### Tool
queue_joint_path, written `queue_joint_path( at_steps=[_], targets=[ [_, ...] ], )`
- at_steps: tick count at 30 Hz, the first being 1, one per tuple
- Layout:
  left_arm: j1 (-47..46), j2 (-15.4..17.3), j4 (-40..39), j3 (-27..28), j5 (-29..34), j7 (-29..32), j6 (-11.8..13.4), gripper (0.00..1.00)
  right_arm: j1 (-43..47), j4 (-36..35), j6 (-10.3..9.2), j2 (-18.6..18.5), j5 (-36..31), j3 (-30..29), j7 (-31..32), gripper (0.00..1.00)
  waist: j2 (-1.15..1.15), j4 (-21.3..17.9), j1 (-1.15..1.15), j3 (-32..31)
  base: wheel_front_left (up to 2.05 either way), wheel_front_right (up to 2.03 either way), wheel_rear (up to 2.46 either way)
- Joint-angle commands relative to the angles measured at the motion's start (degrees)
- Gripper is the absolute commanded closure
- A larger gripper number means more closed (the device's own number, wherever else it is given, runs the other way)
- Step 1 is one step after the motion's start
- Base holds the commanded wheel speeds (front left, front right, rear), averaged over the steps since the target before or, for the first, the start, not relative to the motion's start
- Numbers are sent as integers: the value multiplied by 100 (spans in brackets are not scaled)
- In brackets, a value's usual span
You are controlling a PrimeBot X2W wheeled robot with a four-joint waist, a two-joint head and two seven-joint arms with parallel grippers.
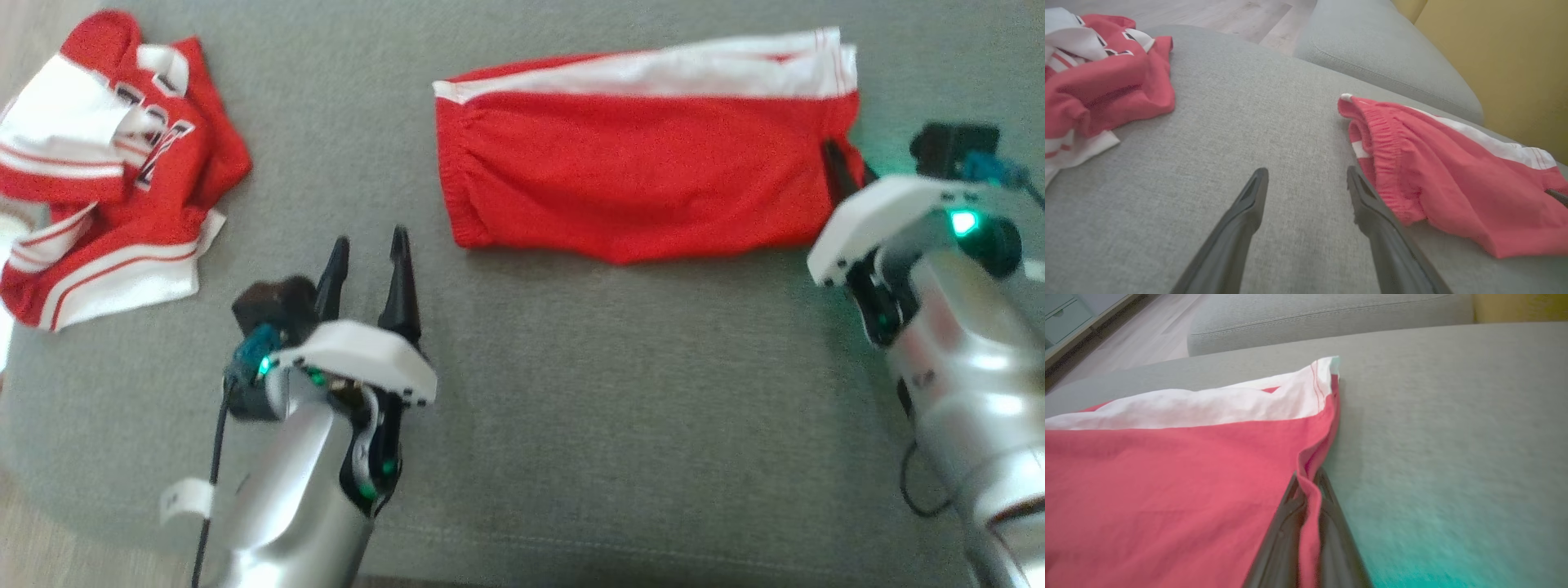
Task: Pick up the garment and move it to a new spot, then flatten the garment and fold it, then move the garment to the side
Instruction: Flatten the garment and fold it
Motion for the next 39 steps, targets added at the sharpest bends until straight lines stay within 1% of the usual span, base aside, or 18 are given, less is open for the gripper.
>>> queue_joint_path(
  at_steps=[1, 4, 6, 9, 12, 15, 16, 20, 25, 26, 27, 31, 35, 37, 39],
  targets=[
    [84, 115, -108, 249, 148, -30, -55, 0, 310, -258, 37, -109, 244, 160, -65, 100, 0, -279, 0, -305, 0, 0, 0],
    [304, 115, -42, 348, 250, -30, -113, 0, 621, -534, 37, -282, 549, 283, -64, 100, 0, -419, 0, -454, 0, 0, 0],
    [480, 115, 42, 393, 349, -30, -182, 0, 786, -852, 37, -446, 774, 391, -120, 100, 0, -503, 0, -553, 0, 0, 0],
    [590, 115, 72, 379, 365, -30, -217, 0, 801, -1259, 37, -503, 919, 544, -183, 100, 0, -512, 0, -623, 0, 0, 0],
    [656, 115, 111, 338, 347, -30, -244, 0, 729, -1662, 37, -497, 866, 838, -174, 100, 0, -453, 0, -693, 0, 0, 0],
    [693, 115, 179, 298, 305, -30, -260, 0, 688, -2038, 37, -296, 895, 1153, -37, 100, 0, -334, 0, -759, 0, 0, 0],
    [693, 115, 179, 298, 305, -30, -260, 0, 688, -2038, 37, -296, 895, 1153, -37, 100, 0, -334, 0, -759, 0, 0, 0],
    [711, 115, 191, 221, 243, -30, -246, 0, 669, -2354, 37, 68, 954, 1488, 140, 100, 0, -83, 0, -809, 0, 0, 0],
    [687, 115, 155, 66, 193, -30, -229, 0, 694, -2328, 37, 465, 929, 1885, 322, 100, 0, 311, 0, -788, 0, 0, 0],
    [682, 115, 156, 28, 195, -30, -230, 0, 715, -2290, 37, 531, 956, 1926, 307, 56, 0, 378, 0, -787, 0, 0, 0],
    [686, 115, 155, -6, 197, -30, -227, 0, 736, -2275, 37, 591, 995, 1967, 255, 0, 0, 434, 0, -791, 0, 0, 0],
    [702, 115, 128, -31, 211, -30, -188, 0, 808, -2409, 37, 731, 1224, 2209, -57, 0, 0, 498, 0, -786, 0, 0, 0],
    [723, 115, 107, 45, 261, -30, -151, 0, 875, -2534, 37, 746, 1303, 2365, -554, 0, 0, 318, 0, -817, 0, 0, 0],
    [739, 115, 78, 103, 321, -30, -146, 0, 926, -2497, 37, 667, 1269, 2257, -770, 0, 0, 172, 0, -848, 0, 0, 0],
    [751, 115, 57, 177, 411, -30, -141, 0, 995, -2447, 37, 543, 1120, 2030, -914, 0, 0, 10, 0, -874, 0, 0, 0]
  ],
)
